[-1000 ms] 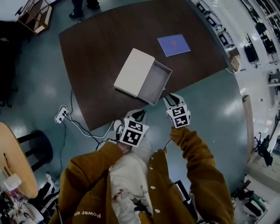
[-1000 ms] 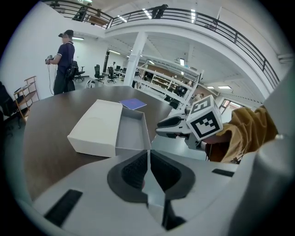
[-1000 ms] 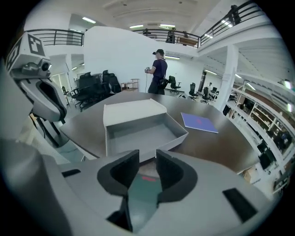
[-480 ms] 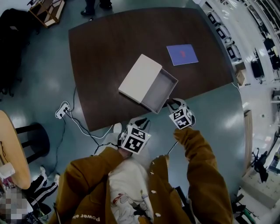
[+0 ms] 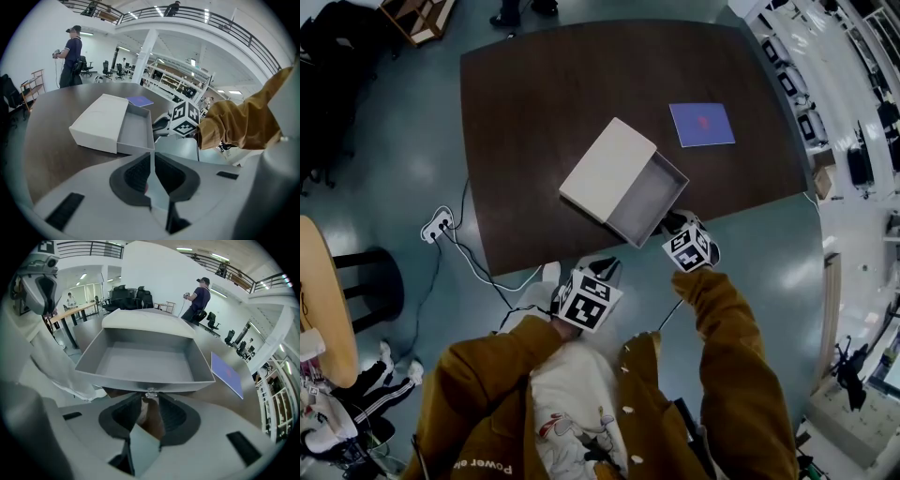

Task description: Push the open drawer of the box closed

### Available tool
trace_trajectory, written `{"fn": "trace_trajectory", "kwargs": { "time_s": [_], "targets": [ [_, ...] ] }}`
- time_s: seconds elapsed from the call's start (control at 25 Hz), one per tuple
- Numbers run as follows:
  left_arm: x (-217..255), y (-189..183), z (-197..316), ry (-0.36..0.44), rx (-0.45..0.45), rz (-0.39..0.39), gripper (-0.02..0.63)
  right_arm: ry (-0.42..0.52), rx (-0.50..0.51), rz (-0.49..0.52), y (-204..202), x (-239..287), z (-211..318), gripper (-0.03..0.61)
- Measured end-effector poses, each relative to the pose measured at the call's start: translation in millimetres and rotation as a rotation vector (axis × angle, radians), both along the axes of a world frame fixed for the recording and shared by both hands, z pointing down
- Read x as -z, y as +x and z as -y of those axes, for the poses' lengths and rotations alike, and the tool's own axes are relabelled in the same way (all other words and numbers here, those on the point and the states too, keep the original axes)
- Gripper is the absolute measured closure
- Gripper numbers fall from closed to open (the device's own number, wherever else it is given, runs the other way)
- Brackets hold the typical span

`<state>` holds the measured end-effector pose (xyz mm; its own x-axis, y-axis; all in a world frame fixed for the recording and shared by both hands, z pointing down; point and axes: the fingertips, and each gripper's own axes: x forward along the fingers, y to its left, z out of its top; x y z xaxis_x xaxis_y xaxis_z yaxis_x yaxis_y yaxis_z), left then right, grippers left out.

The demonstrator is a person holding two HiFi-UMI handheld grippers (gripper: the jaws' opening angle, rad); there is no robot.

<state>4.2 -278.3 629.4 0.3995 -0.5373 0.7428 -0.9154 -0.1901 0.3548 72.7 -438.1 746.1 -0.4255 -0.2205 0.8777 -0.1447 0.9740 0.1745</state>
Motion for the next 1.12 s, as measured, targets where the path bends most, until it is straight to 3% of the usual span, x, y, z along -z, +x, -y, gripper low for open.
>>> {"fn": "trace_trajectory", "kwargs": {
  "time_s": [0.16, 0.2, 1.12],
  "targets": [
    [-3, 1, -1, -0.011, 0.006, -0.006, 0.580, -0.009, 0.015, -0.016, -1, -7, 3, 0.468],
    [-3, 0, -1, -0.011, 0.007, -0.007, 0.580, -0.010, 0.015, -0.020, -2, -7, 3, 0.495],
    [0, -21, -1, 0.012, 0.055, -0.026, 0.580, 0.005, 0.022, -0.038, -24, 3, 14, 0.502]
  ]
}}
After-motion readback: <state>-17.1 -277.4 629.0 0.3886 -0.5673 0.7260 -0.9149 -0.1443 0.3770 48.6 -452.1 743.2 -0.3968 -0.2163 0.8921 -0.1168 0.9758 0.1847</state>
